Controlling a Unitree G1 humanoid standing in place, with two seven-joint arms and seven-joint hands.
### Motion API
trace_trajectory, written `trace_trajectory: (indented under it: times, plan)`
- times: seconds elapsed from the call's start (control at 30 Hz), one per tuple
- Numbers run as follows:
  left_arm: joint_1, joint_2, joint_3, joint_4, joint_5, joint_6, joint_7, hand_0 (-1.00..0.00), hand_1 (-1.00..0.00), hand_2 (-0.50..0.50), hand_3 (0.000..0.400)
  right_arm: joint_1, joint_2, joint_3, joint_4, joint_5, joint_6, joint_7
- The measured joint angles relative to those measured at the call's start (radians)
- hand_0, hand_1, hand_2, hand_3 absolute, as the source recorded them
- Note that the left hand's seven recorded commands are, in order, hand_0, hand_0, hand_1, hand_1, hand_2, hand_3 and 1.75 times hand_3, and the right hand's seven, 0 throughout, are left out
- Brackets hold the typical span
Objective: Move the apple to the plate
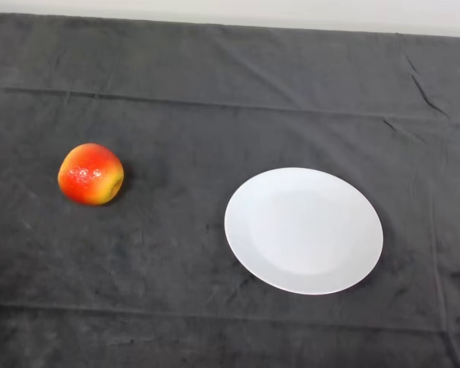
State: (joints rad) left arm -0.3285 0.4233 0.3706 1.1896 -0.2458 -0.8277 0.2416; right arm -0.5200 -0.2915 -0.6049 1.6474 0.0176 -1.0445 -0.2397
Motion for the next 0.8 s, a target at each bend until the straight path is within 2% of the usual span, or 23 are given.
trace_trajectory:
  times: [0.47,0.8]
  plan:
    - [-0.012,0.000,0.007,0.000,0.012,0.000,-0.007,0.00,0.00,0.00,0.000,0.000,0.000,-0.0009,0.000,-0.0002,0.000,-0.0003]
    - [-0.024,0.000,-0.010,-0.037,0.059,-0.001,0.034,0.00,0.00,0.00,0.000,0.000,0.000,-0.0019,0.000,-0.0007,-0.001,-0.0005]
